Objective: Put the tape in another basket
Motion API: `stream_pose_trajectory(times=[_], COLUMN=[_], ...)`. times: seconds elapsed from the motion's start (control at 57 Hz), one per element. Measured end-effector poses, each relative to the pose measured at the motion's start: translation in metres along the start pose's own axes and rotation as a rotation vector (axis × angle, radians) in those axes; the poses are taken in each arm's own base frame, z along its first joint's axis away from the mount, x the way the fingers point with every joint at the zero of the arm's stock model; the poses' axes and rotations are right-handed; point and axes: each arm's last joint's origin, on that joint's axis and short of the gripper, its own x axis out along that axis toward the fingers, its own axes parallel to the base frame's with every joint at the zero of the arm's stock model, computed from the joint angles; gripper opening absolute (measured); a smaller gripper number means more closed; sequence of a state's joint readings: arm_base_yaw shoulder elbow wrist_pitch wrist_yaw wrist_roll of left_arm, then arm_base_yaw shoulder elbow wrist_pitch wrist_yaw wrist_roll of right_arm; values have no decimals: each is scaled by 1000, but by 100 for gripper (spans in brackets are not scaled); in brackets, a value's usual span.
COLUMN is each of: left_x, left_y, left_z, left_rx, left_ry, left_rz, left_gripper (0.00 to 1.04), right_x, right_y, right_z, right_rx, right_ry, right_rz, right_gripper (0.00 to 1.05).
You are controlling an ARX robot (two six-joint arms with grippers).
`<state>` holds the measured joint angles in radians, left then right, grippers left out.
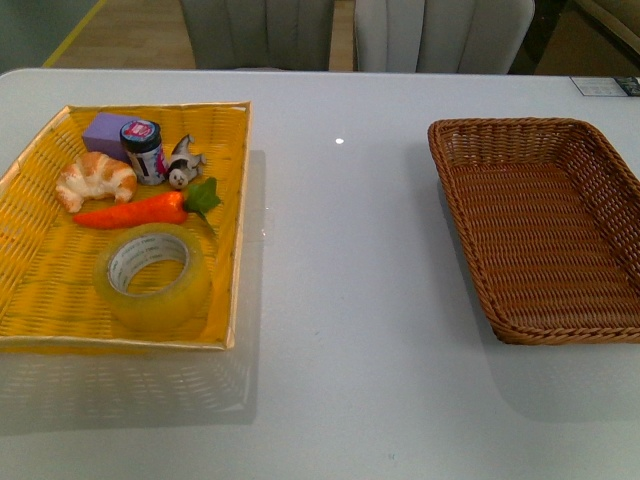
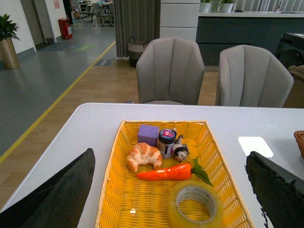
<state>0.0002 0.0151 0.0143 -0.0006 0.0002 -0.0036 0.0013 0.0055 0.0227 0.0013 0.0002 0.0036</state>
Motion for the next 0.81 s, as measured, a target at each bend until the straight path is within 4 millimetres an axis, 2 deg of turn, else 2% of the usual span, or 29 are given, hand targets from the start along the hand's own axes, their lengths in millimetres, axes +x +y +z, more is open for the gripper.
stream_pose_trajectory(times=[0.053,0.158,0.211,0.246,0.316,0.439,0.526,0.614,0.737,0.807], left_x=[0,6,16,23,50,89,122,153,185,196], left_y=[0,3,6,8,13,18,20,22,20,19], left_z=[-1,4,8,10,16,15,6,-12,-41,-54], left_rx=[-6,-84,-101,-108,-119,-123,-114,-100,-71,-66], left_ry=[21,432,510,522,510,482,473,497,574,612], left_rz=[10,108,117,122,114,55,9,-18,-46,-64], left_gripper=[96,96,96,96,96,96,96,96,96,96], right_x=[0,0,0,0,0,0,0,0,0,0], right_y=[0,0,0,0,0,0,0,0,0,0], right_z=[0,0,0,0,0,0,0,0,0,0], right_rx=[0,0,0,0,0,0,0,0,0,0], right_ry=[0,0,0,0,0,0,0,0,0,0], right_rz=[0,0,1,1,1,0,1,1,0,0], right_gripper=[96,96,96,96,96,96,96,96,96,96])
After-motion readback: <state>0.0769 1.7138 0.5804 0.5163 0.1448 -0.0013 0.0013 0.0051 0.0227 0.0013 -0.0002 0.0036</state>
